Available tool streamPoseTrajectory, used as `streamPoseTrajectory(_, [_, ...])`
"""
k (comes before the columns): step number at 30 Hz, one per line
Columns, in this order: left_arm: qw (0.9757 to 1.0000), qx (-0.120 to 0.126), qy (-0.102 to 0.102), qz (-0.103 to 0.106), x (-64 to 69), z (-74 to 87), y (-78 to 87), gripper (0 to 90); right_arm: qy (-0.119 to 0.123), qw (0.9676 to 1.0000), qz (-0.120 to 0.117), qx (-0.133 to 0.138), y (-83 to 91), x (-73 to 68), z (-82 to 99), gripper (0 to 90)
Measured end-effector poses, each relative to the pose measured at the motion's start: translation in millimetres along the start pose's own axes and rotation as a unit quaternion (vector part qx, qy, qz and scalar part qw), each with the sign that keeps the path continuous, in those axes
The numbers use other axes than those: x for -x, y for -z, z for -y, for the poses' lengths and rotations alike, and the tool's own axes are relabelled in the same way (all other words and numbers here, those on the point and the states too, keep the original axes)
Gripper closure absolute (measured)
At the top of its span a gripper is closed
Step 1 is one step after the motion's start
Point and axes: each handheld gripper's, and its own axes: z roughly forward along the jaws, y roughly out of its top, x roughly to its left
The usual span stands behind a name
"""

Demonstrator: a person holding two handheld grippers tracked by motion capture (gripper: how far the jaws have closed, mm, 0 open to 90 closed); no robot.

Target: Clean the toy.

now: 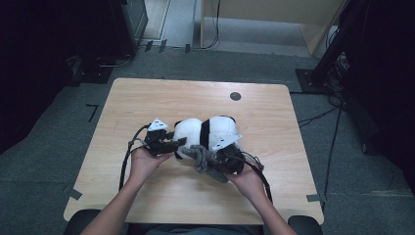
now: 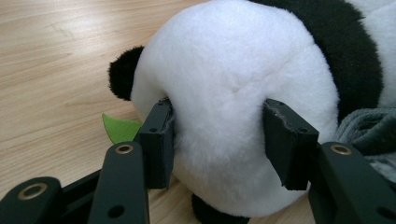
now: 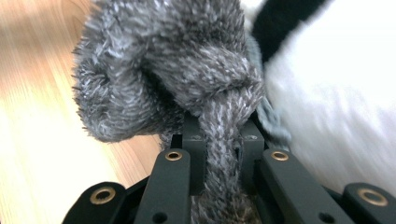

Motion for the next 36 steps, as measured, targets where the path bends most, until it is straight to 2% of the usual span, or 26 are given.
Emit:
streamPoseTrajectory(11, [1.0,0.002,0.001,0.001,-0.4,-0.1,-0.6,48.3,-0.025,0.9996,0.015,-0.006,25.9,16.8,22.0,79.7])
streamPoseTrajectory(13, [1.0,0.002,0.003,0.002,-0.3,-0.2,-0.8,48.4,-0.034,0.9994,0.009,0.0,32.0,17.2,22.4,80.5])
streamPoseTrajectory(15, [1.0,0.002,0.004,0.001,-0.1,-0.3,-1.0,48.4,-0.033,0.9994,0.003,0.01,36.7,14.1,18.7,80.8])
streamPoseTrajectory(18, [1.0,0.002,0.005,0.001,0.0,-0.3,-1.0,48.4,-0.016,0.9994,-0.004,0.029,43.0,4.2,8.3,80.8])
streamPoseTrajectory(21, [1.0,0.002,0.005,0.001,0.2,-0.4,-1.0,48.4,-0.005,0.999,-0.002,0.044,44.9,-5.5,-2.5,80.8])
streamPoseTrajectory(25, [1.0,0.002,0.006,0.0,0.4,-0.4,-1.0,48.4,0.002,0.9984,-0.001,0.056,39.1,-10.3,-14.4,80.8])
streamPoseTrajectory(28, [1.0,0.002,0.006,0.0,0.4,-0.5,-1.1,48.4,0.007,0.9985,-0.005,0.053,29.7,-13.1,-22.8,80.8])
streamPoseTrajectory(31, [1.0,0.002,0.006,0.0,0.6,-0.5,-1.2,48.5,0.015,0.9984,-0.008,0.054,16.3,-16.7,-32.6,80.8])
streamPoseTrajectory(36, [1.0,0.001,0.005,0.001,0.3,-0.5,-1.0,48.5,0.022,0.9988,-0.018,0.039,-12.4,-22.8,-45.6,80.8])
